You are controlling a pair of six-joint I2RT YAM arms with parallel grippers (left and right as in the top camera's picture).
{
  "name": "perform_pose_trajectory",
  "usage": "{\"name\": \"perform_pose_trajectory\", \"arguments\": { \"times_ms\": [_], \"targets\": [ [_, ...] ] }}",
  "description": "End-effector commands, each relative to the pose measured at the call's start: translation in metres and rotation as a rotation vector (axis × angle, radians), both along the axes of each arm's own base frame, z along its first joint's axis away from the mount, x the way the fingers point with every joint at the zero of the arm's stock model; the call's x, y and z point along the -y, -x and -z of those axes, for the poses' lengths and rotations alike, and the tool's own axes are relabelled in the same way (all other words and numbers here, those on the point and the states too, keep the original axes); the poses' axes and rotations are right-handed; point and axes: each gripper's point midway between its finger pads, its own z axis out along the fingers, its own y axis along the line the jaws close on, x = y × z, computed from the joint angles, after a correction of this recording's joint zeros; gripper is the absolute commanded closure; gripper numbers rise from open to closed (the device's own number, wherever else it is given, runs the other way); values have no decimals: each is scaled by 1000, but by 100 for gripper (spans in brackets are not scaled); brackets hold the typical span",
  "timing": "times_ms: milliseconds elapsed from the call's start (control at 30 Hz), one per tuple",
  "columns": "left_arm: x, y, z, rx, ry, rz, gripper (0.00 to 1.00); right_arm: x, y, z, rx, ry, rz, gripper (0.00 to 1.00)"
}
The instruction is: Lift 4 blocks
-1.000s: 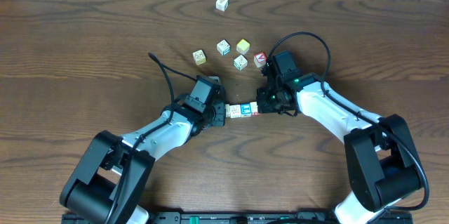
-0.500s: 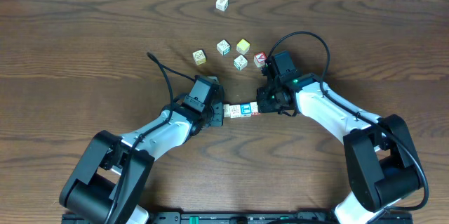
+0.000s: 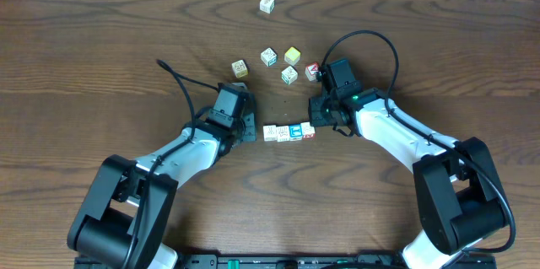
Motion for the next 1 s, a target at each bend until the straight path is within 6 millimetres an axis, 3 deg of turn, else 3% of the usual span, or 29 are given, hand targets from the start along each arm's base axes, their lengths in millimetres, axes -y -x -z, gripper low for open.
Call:
{"name": "perform_pose_trajectory", "arguments": {
  "times_ms": [0,200,533,967],
  "targets": [
    [-6,-7,-1,22,-15,-8,93,3,-8,1,26,11,20,99],
    [-2,-18,-10,62,-8,6,93,-2,-20,-6,83,-11,8,99],
    [10,-34,-25,143,47,17,93,-2,-20,-6,88,-6,-5,99],
    [31,-26,-29,115,150,95,92,-1,-19,-5,82,-3,-5,99]
  ]
}}
